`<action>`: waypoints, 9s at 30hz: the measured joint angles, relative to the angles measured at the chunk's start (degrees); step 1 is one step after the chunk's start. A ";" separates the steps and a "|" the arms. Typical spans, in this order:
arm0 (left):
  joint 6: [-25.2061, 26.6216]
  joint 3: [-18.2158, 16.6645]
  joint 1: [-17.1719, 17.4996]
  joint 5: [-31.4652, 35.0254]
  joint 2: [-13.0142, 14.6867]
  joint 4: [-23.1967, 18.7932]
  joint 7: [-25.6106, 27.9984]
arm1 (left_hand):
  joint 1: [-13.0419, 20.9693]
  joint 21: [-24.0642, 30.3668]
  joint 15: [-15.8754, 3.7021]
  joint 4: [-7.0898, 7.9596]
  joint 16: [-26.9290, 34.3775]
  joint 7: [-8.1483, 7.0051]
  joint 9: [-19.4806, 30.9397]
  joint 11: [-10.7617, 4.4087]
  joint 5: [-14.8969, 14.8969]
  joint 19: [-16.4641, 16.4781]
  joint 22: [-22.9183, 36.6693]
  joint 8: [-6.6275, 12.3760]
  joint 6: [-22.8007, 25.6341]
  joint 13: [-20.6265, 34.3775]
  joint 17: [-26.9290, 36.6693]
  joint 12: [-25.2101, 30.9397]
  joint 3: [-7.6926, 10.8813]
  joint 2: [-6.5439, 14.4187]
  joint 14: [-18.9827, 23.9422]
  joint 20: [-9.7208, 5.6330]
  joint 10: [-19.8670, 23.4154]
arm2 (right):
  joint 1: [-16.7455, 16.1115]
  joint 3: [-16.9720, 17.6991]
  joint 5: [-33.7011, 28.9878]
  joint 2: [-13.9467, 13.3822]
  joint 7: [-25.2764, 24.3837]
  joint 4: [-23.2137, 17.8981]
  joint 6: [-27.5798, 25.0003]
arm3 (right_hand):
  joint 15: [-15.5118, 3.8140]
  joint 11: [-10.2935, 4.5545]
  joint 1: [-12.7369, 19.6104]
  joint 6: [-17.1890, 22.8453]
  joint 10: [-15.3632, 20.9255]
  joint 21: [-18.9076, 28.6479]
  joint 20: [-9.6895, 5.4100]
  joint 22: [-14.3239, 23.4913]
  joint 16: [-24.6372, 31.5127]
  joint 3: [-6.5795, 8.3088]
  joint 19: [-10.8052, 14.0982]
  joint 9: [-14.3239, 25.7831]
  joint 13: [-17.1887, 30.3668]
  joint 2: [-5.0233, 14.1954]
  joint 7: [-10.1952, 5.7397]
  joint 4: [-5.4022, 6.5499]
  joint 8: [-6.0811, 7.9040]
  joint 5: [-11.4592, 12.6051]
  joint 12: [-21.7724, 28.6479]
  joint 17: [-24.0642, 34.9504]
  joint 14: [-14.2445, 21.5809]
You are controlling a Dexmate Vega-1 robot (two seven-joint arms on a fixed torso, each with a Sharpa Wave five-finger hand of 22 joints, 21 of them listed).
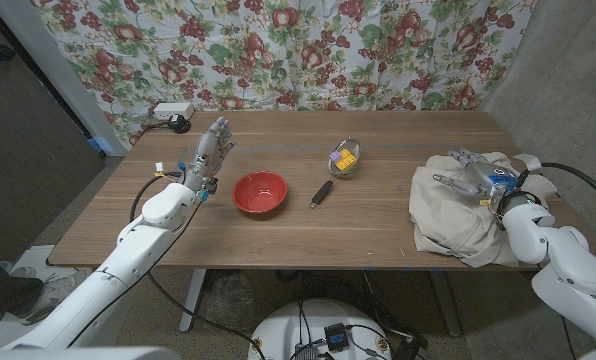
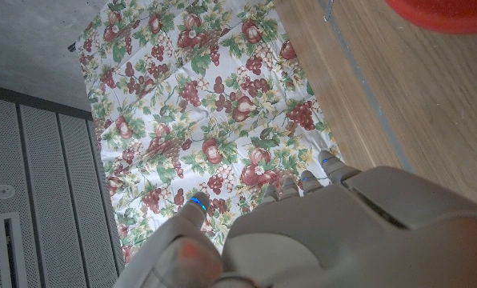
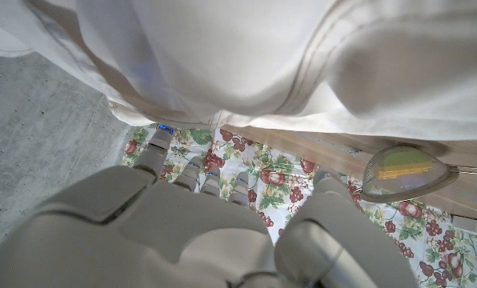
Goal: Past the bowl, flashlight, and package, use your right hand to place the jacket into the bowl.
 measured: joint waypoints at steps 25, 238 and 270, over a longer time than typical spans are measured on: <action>-0.01 0.34 -0.54 -0.06 -0.04 0.48 -0.29 | 0.00 0.00 0.00 0.00 0.00 0.00 0.00 0.00 0.26 0.00 -0.12 0.00 0.00 0.00 0.00 0.00 0.00 0.00 0.00 0.00 0.00 | 0.59 -1.92 1.49 -1.80 -0.60 1.81 -2.11 | 0.00 0.00 0.31 0.21 0.00 0.00 0.00 0.00 0.00 0.01 0.01 0.00 0.00 0.32 0.21 0.00 0.21 0.00 0.00 0.00 0.01; -1.44 -0.32 0.62 -0.50 -0.25 -0.73 -0.90 | 0.00 0.00 0.00 0.24 0.00 -0.20 0.27 0.00 0.26 -0.05 -0.10 0.00 0.20 0.00 0.00 0.00 -0.24 0.00 0.00 0.54 0.00 | 0.89 -3.43 8.36 -5.16 -11.45 2.31 0.71 | -4.11 7.29 69.58 58.25 49.45 32.75 -22.27 10.45 20.98 3.67 49.26 2.67 16.47 7.46 15.85 -6.06 5.85 -3.97 22.14 32.76 59.19; -2.24 -1.20 1.03 -0.89 -0.14 -0.76 -1.38 | 0.00 0.00 0.00 0.24 0.00 -0.19 0.27 0.00 0.26 -0.05 -0.10 0.00 0.20 0.00 0.00 0.00 -0.24 0.00 0.00 0.54 0.00 | 0.83 0.45 3.19 -0.17 -11.43 -1.26 7.48 | -4.52 7.38 69.95 59.29 49.32 34.34 -23.06 10.08 19.91 2.97 49.46 2.39 17.60 7.08 16.07 -5.83 5.19 -3.99 22.72 33.68 59.61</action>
